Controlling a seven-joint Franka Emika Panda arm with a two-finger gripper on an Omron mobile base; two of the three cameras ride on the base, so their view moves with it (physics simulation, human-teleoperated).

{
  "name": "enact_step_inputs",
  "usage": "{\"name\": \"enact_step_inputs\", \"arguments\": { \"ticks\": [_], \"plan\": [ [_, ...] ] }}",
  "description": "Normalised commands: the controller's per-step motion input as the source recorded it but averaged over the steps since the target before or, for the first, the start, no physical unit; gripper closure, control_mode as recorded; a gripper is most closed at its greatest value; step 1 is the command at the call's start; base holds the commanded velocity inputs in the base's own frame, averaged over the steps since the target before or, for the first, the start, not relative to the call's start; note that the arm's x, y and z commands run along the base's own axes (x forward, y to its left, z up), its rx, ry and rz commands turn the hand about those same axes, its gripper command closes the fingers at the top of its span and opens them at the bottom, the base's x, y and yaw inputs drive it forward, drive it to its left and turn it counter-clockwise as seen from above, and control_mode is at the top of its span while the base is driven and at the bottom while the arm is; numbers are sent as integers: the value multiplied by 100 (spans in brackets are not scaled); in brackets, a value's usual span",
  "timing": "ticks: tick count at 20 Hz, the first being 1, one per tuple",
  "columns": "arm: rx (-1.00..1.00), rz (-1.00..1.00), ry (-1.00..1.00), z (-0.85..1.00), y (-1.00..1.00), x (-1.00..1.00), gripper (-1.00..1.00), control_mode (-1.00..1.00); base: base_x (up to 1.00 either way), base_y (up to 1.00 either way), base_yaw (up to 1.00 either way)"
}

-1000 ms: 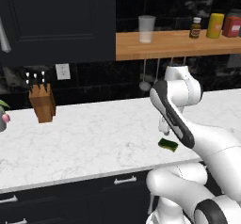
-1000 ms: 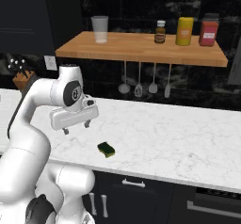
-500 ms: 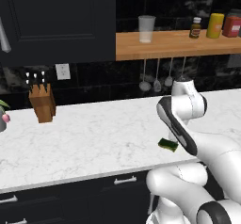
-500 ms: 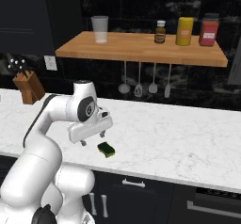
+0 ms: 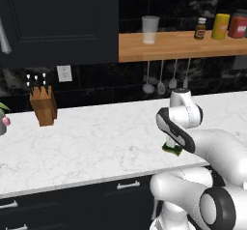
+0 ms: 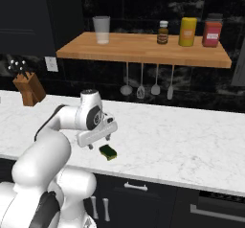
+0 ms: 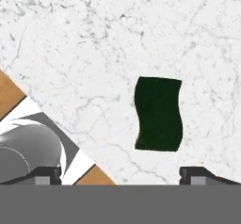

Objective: Pick up the sponge from the counter and clean the cutting board by briefly scrubbing or pressing down on the cutting board. Once finished, release the sponge.

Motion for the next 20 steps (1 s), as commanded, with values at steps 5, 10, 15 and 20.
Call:
{"name": "enact_step_inputs", "arguments": {
  "ticks": [5, 10, 15, 20],
  "plan": [
    [2, 0, 0, -41, 0, 45, -100, -100, 0, 0, 0],
    [3, 0, 0, -32, -6, 17, -100, -100, 0, 0, 0],
    [2, 0, 0, -25, -12, 3, -100, -100, 0, 0, 0],
    [0, 0, 0, -16, 0, 0, -100, -100, 0, 0, 0]
  ]
}}
